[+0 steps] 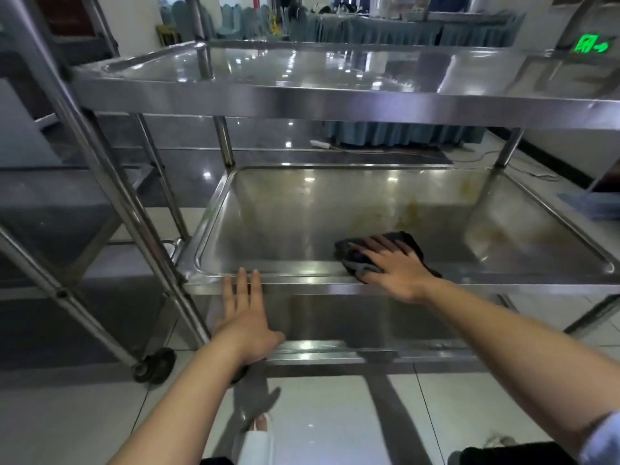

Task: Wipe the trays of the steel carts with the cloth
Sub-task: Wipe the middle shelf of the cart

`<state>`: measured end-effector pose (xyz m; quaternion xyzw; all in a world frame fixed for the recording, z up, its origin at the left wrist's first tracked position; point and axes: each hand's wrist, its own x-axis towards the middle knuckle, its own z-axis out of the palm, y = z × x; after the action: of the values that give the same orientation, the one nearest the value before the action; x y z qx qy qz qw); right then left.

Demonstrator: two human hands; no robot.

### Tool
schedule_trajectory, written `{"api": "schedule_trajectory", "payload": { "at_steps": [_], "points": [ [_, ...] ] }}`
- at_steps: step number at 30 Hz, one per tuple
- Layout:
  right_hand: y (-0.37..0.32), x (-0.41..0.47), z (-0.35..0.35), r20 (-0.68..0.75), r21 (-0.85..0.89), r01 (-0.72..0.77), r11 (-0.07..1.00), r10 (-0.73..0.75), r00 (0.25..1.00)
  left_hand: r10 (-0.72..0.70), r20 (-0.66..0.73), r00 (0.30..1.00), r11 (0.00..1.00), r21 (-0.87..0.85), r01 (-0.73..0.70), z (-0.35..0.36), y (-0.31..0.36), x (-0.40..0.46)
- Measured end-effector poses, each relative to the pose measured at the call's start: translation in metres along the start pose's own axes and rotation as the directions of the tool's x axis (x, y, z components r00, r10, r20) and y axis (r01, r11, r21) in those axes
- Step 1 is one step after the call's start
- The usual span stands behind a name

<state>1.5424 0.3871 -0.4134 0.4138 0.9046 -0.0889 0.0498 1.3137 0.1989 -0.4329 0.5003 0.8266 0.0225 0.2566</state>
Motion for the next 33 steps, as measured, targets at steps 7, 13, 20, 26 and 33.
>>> {"api": "schedule_trajectory", "payload": {
  "at_steps": [7, 13, 20, 26, 33],
  "points": [
    [0.057, -0.001, 0.003, -0.011, 0.043, -0.412, 0.910, 0.412, 0.911, -0.106, -0.193, 0.975, 0.994, -0.005, 0.107, -0.017, -0.027, 0.001],
    [-0.003, 0.039, 0.005, 0.055, 0.176, -0.613, 0.770, 0.614, 0.787, -0.100, -0.085, 0.991, 0.994, 0.023, 0.102, -0.009, -0.042, 0.004],
    [-0.141, 0.109, 0.011, 0.028, 0.034, -0.343, 0.939, 0.342, 0.939, -0.130, -0.070, 0.989, 0.990, 0.036, 0.133, -0.003, -0.036, 0.007],
    [-0.246, 0.149, 0.014, 0.077, 0.115, 0.173, 0.978, -0.183, 0.980, -0.141, -0.017, 0.990, 0.987, 0.079, 0.142, -0.005, -0.038, 0.009],
    [-0.232, 0.132, 0.007, 0.152, 0.195, 0.298, 0.935, -0.329, 0.932, -0.153, 0.005, 0.988, 0.984, 0.092, 0.151, -0.005, -0.039, 0.012]
  ]
}}
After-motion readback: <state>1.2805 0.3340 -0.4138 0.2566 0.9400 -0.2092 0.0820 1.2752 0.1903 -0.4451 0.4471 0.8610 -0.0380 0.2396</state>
